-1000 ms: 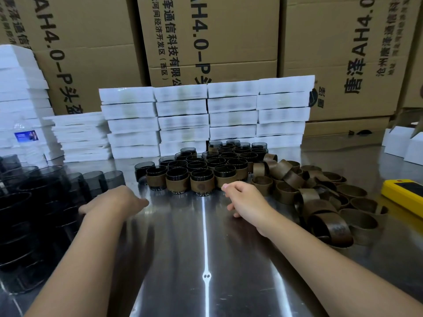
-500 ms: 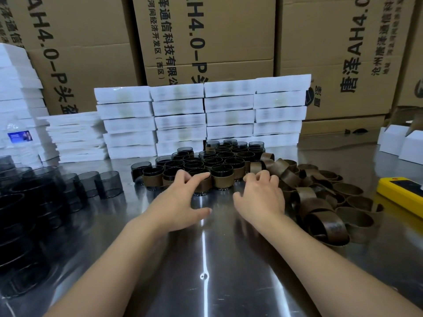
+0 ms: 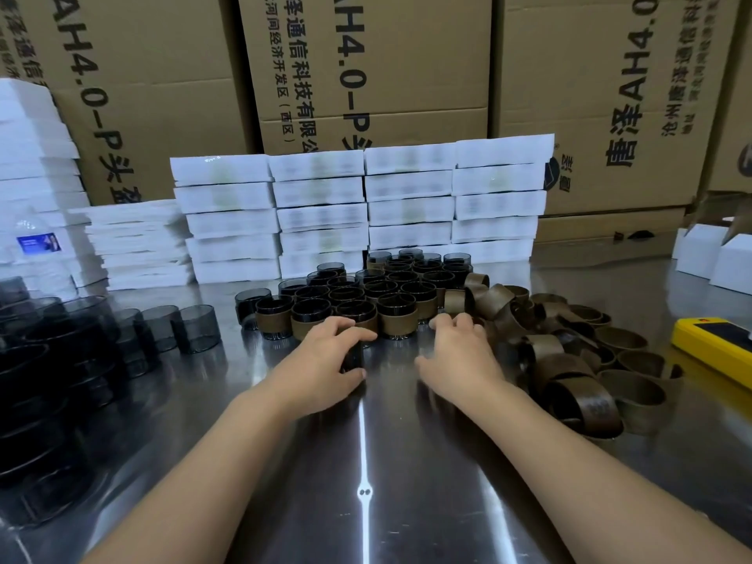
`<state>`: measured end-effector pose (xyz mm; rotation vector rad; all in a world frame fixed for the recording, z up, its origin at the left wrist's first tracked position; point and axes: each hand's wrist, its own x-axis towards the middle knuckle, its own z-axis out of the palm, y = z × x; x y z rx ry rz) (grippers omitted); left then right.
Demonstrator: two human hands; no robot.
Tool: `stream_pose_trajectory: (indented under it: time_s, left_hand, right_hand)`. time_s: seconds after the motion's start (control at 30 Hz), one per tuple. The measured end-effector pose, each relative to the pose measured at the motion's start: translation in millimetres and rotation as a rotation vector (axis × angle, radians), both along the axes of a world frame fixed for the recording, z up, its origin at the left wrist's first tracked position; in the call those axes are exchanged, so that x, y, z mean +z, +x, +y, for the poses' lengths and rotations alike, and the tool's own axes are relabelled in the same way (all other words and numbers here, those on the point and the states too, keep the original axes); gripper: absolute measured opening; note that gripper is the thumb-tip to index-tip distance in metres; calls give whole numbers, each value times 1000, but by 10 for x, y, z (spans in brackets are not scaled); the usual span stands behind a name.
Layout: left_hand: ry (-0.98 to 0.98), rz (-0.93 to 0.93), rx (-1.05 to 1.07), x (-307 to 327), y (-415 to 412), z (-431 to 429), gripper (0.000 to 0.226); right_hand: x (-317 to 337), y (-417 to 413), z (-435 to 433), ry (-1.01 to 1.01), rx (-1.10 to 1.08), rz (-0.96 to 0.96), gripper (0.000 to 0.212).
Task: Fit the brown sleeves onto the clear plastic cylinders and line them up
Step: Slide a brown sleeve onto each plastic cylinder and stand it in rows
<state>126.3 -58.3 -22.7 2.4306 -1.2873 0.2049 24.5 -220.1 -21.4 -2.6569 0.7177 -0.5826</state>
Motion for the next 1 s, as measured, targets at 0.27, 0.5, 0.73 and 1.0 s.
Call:
stream_pose_trajectory:
  time_s: [0.27, 0.5, 0.73, 1.0]
  left_hand:
    - [-27, 26, 0, 8, -7, 10, 61]
    - [-160, 132, 103, 18, 87, 85, 69]
    - [-215, 137, 327, 3, 156, 162, 66]
    - [-237, 144, 433, -31, 196, 157, 57]
  right_hand:
    - [-10, 34, 22, 146, 118, -168, 59]
    - [2, 46, 54, 101, 169, -392, 24]
    - [-1, 38, 72, 5, 218, -465, 10]
    - [39, -29, 124, 152, 270, -435, 18]
